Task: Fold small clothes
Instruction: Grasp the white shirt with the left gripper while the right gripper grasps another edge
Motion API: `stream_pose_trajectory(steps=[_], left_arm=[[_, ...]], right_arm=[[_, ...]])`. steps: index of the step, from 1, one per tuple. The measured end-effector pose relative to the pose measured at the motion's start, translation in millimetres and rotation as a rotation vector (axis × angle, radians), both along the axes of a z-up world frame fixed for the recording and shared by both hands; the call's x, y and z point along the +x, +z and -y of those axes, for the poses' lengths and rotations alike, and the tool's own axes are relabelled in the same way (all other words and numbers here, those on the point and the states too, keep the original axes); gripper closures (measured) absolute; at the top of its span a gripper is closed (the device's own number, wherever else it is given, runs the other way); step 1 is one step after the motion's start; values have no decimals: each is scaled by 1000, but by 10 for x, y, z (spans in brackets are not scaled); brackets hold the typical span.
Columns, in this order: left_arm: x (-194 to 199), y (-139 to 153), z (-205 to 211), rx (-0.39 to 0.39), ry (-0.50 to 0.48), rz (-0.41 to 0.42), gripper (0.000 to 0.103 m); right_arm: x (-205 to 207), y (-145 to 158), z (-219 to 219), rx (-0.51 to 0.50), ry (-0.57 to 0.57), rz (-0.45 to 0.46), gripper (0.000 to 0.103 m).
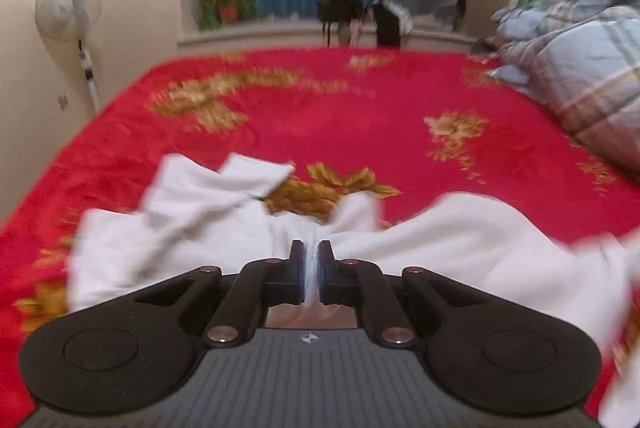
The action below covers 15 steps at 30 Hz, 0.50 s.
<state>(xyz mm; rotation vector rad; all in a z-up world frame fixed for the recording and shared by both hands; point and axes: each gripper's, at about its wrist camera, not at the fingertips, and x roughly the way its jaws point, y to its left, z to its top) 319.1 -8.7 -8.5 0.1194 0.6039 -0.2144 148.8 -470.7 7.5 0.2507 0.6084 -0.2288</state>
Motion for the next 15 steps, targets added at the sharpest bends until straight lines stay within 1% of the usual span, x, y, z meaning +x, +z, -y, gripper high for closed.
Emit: stream_pose_trajectory(steps=[1, 2, 3, 5, 6, 7, 8, 9, 10, 11, 12, 13, 14, 15], left_arm=[[-229, 71, -143, 16, -7, 16, 97], [-472, 110, -301, 25, -6, 13, 97], [-661, 122, -432, 41, -4, -15, 97], [-1059, 56, -694, 75, 17, -86, 97], [-1218, -8, -831, 71, 48, -135, 102], [-1362, -86, -976, 59, 88, -213, 101], [-1451, -138, -1101, 19, 107, -261, 101], [-1555, -167, -1229, -51, 122, -276, 98], [-1636, -165, -1325, -101, 133, -267, 91], [-1677, -160, -1390, -134, 150, -252, 86], [-1676, -137, -1425, -154, 172, -238, 78], [-1657, -103, -1434, -177, 178, -220, 73], [-1619, -59, -1423, -195, 169, -201, 70], [-1566, -20, -1400, -206, 152, -182, 62]], right_arm=[[29, 15, 107, -41, -34, 14, 100], [57, 11, 196, -78, -61, 20, 100], [84, -23, 284, -99, -86, 16, 99], [183, -171, 407, -123, -133, -31, 99], [222, -252, 442, -149, -159, -67, 100], [251, -331, 450, -200, -192, -105, 100], [257, -379, 456, -227, -206, -127, 99], [242, -388, 462, -219, -211, -135, 98], [185, -359, 470, -181, -215, -121, 98], [155, -318, 440, -137, -203, -87, 97], [71, -265, 386, -94, -166, -43, 95], [22, -210, 306, -50, -119, -2, 87], [-46, -163, 230, -11, -79, 32, 81], [-90, -133, 149, 28, -39, 63, 73]])
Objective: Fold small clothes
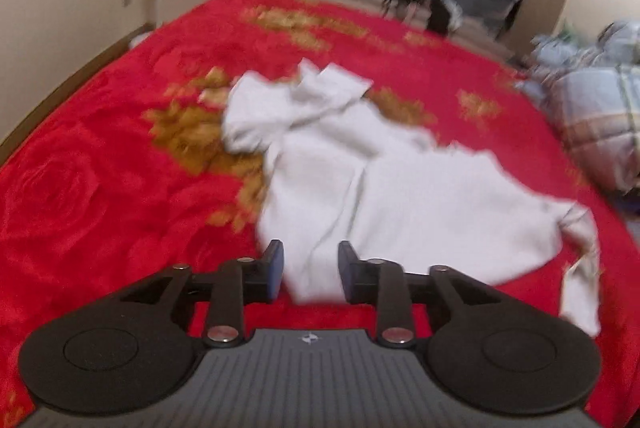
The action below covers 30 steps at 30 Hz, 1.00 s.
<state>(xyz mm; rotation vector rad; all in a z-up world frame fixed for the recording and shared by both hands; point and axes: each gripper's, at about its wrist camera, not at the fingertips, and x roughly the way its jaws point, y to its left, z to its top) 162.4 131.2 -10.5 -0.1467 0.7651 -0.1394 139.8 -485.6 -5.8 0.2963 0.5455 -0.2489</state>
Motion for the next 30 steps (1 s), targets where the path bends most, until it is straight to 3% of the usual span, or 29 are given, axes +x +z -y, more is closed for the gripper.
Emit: stream_pose_trajectory(steps=[1, 3, 7, 10, 12, 17, 20, 21, 22, 23, 24, 25, 30], left_arm=[[70, 17, 18, -4, -2, 20, 53], [226, 8, 52, -14, 14, 37, 46], [630, -183, -14, -46, 60, 19, 45], [908, -399, -163, -50, 109, -8, 34], [1053, -528, -300, -59, 143, -32, 35], [1237, -776, -608, -243, 189, -81, 35], [1288, -912, -548, -289, 152, -104, 35], [1298, -945, -491, -271, 127, -109, 41], [1304, -960, -429, -230, 110, -108, 71], [1301, -958, -385, -188, 100, -107, 88], [1278, -938, -381, -186, 94, -100, 93], [1223, -865, -390, -186, 99, -76, 96], [761, -264, -403, -131, 47, 40, 97]], right_arm=[[-15, 21, -106, 37, 48, 19, 70], [3, 29, -311, 91, 141, 28, 69], [123, -74, -647, 139, 258, 7, 68], [233, -189, -931, 105, 321, -36, 61], [353, -284, -1083, 82, 359, -60, 56], [727, -505, -1408, 76, 403, -135, 52], [957, -677, -1581, 48, 407, -206, 51], [988, -704, -1661, 9, 404, -216, 51], [993, -704, -1744, -36, 406, -216, 58], [983, -684, -1807, -68, 413, -210, 65], [953, -647, -1850, -94, 417, -205, 84], [910, -596, -1874, -111, 422, -200, 96], [439, -116, -1747, -108, 435, -96, 98]])
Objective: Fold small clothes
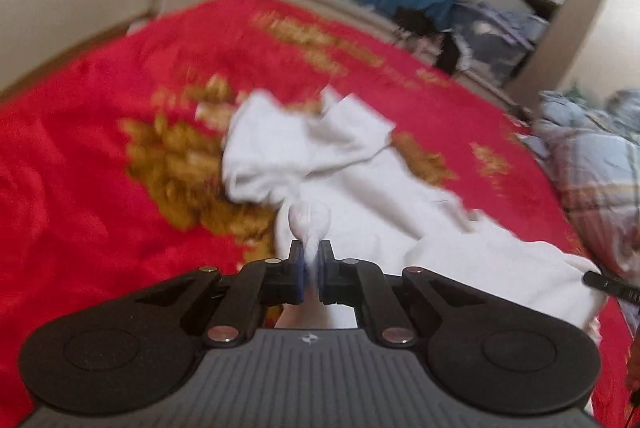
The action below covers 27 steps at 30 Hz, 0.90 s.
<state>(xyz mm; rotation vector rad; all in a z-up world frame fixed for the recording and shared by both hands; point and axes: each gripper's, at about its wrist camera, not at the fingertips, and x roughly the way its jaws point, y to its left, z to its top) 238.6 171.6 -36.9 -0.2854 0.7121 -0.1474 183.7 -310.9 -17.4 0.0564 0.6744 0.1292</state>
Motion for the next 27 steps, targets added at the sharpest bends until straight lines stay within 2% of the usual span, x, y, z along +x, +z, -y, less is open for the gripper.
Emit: stream_pose_trajectory(steps=[4, 6, 10, 12, 13, 14, 15, 16, 18, 20, 22, 25, 27], left_arm=[[-683, 520, -50, 73, -113, 83, 98], [-1154, 642, -129, 77, -164, 92, 98], [-2084, 442, -195, 75, -292, 0, 97], [-2365, 228, -191, 50, -373, -85, 94], [-2450, 151, -211, 40, -388, -100, 92], [-2475, 123, -238, 35, -373, -103, 88], [-2446, 106, -273, 19, -349, -107, 79], [-2375, 91, -331, -23, -321, -113, 65], [-2210, 13, -404, -133, -274, -153, 50], [-2008, -104, -402, -179, -217, -221, 49], [-1835, -233, -345, -168, -175, -289, 49], [-1681, -356, -327, -148, -167, -391, 47], [-1683, -468, -260, -90, -187, -446, 46]], right_arm=[[-671, 341, 282, 117, -20, 33, 98], [-1066, 396, 409, 144, -19, 17, 99], [-1733, 173, 614, 122, -19, -166, 98], [-1945, -39, 683, 80, -34, -306, 97], [-2023, -120, 720, 57, -49, -347, 95], [-2080, -181, 750, 33, -72, -355, 95], [-2131, -214, 800, 18, -114, -337, 94], [-2153, -211, 859, 27, -146, -315, 90], [-2148, -143, 999, 100, -201, -261, 86], [-2092, -77, 1069, 182, -238, -201, 75], [-1986, -100, 1028, 219, -242, -181, 61], [-1809, -218, 921, 254, -218, -213, 59], [-1706, -293, 814, 250, -200, -233, 59]])
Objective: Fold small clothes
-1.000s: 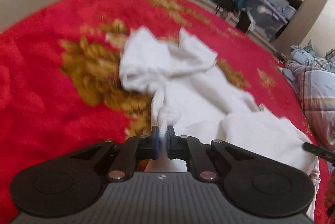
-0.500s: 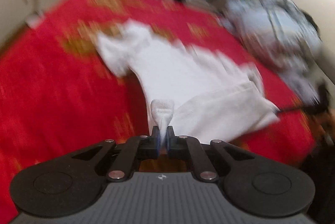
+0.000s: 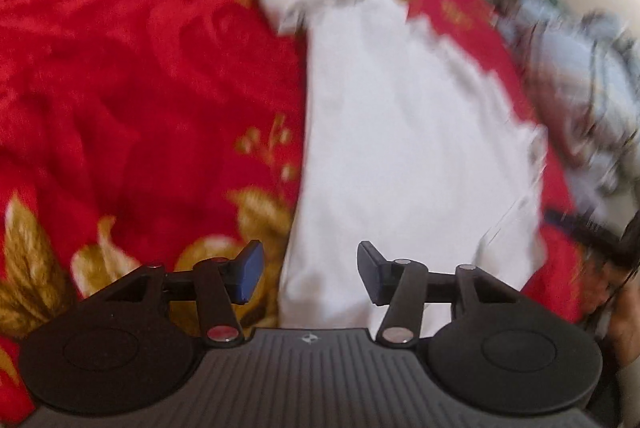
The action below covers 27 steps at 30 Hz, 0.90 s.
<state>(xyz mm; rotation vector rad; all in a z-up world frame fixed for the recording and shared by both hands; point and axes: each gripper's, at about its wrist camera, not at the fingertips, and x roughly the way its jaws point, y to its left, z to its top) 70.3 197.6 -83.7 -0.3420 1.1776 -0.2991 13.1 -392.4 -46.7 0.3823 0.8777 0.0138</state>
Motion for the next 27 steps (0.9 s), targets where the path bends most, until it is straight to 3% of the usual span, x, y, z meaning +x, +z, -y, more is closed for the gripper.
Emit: stream_pose_trajectory(steps=[5, 8, 10, 11, 12, 13, 14, 15, 19, 23, 27], left_arm=[[-185, -134, 110, 102, -101, -20, 46], [-298, -144, 99, 130, -141, -20, 46], [-345, -136, 83, 133, -152, -22, 49], [-367, -126, 70, 141, -156, -20, 53], [-383, -112, 67, 153, -166, -16, 71], [-399, -92, 70, 157, -180, -14, 90], [-402, -85, 86, 152, -198, -12, 97], [-418, -71, 114, 152, -212, 1, 98], [-605, 141, 212, 180, -307, 94, 98], [-790, 234, 186, 203, -375, 137, 99], [-920, 148, 255, 261, -492, 111, 103]], right_arm=[[233, -159, -260, -37, 41, -4, 59], [335, -210, -408, -35, 87, -4, 58], [386, -285, -531, -91, 115, -34, 58], [382, -301, -575, -117, 121, -36, 58], [369, -291, -598, -134, 125, -32, 59], [349, -267, -601, -137, 125, -33, 68], [319, -246, -578, -130, 117, -36, 78], [278, -222, -529, -110, 103, -46, 97], [-84, 57, -300, -13, 40, -31, 97], [-773, 387, -26, 30, -12, -20, 98], [-1377, 217, 265, 11, -110, -172, 97]])
